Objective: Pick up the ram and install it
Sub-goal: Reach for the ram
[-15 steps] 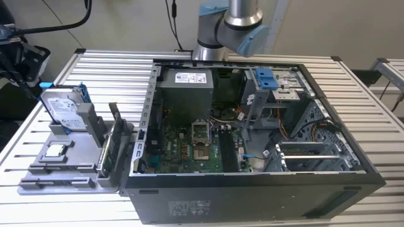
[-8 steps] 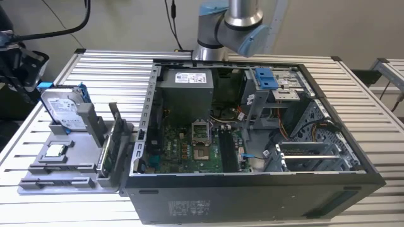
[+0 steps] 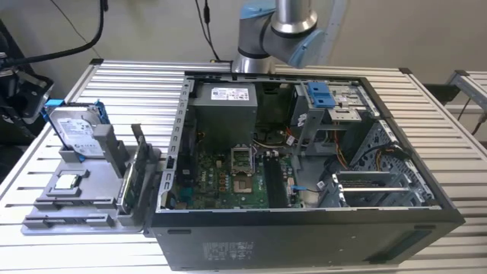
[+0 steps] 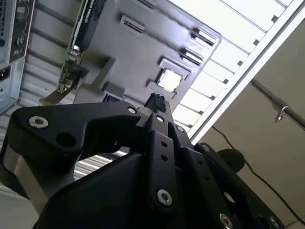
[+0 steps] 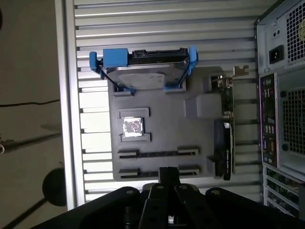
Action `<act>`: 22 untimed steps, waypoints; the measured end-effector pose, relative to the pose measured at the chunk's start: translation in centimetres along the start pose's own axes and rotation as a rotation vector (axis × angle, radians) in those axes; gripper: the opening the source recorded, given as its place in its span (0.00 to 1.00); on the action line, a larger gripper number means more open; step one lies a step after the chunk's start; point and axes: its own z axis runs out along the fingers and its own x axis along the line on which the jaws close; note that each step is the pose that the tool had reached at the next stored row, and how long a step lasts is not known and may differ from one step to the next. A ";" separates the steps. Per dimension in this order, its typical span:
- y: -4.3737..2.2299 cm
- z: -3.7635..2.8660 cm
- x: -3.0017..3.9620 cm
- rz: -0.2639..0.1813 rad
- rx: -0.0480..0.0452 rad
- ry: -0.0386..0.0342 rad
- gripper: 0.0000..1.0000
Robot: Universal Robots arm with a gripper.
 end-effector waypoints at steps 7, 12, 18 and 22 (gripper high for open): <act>-1.97 0.34 -0.13 0.000 0.0002 0.0034 0.11; -3.16 0.60 -0.22 0.000 0.0005 0.0057 0.11; -4.41 0.89 -0.30 0.000 0.0006 0.0081 0.11; -4.83 1.05 -0.33 0.000 0.0006 0.0095 0.11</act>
